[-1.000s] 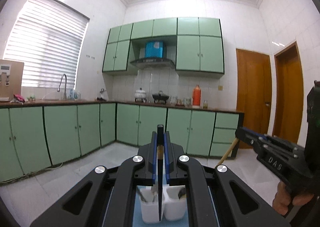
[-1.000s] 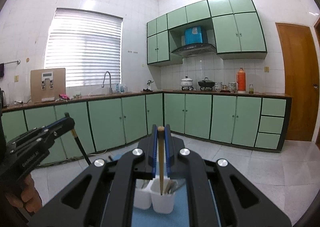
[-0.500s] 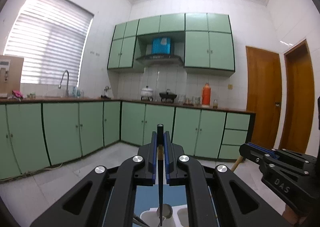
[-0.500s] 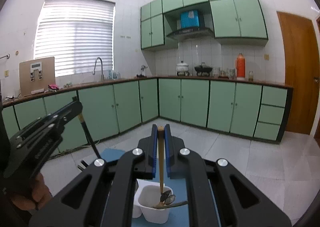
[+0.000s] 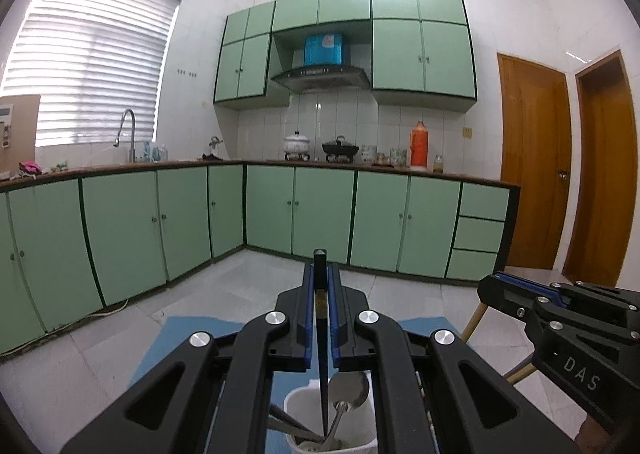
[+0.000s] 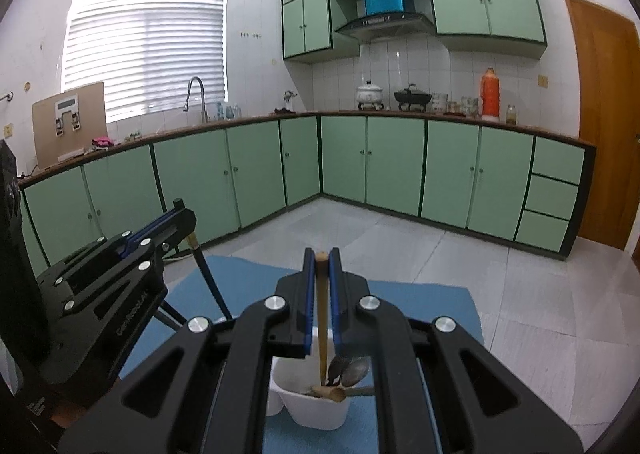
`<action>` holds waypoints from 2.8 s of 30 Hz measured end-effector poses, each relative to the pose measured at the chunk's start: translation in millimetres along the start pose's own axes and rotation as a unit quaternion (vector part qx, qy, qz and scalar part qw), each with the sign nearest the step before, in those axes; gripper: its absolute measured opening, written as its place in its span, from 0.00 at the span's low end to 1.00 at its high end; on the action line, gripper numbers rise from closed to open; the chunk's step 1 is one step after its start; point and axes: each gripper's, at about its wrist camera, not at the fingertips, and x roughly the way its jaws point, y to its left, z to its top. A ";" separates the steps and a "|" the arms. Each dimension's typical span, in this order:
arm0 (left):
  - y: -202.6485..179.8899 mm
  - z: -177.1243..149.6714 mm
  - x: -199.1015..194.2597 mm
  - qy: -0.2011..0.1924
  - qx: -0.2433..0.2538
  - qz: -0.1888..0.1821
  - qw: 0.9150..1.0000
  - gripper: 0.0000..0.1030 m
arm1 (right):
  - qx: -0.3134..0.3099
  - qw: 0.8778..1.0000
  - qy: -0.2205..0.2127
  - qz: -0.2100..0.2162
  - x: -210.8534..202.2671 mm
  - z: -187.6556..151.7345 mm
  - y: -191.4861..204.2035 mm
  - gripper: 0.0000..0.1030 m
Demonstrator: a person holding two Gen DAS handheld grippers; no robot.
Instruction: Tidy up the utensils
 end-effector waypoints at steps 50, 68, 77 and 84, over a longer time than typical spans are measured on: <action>14.8 -28.7 -176.6 0.000 0.008 0.035 0.999 0.94 | 0.009 0.998 -0.051 -0.039 -168.2 -72.2 4.6 0.94; 2.1 -44.8 -230.0 0.046 0.020 0.021 0.999 0.94 | 0.006 0.999 -0.017 -0.029 -205.0 -89.9 31.1 0.94; -1.4 -43.8 -238.2 0.059 0.018 0.020 0.998 0.94 | 0.011 1.000 -0.006 -0.027 -207.0 -89.9 33.9 0.94; -3.6 -43.7 -240.6 0.061 0.019 0.018 0.998 0.94 | 0.008 1.000 0.000 -0.027 -204.6 -92.2 36.6 0.94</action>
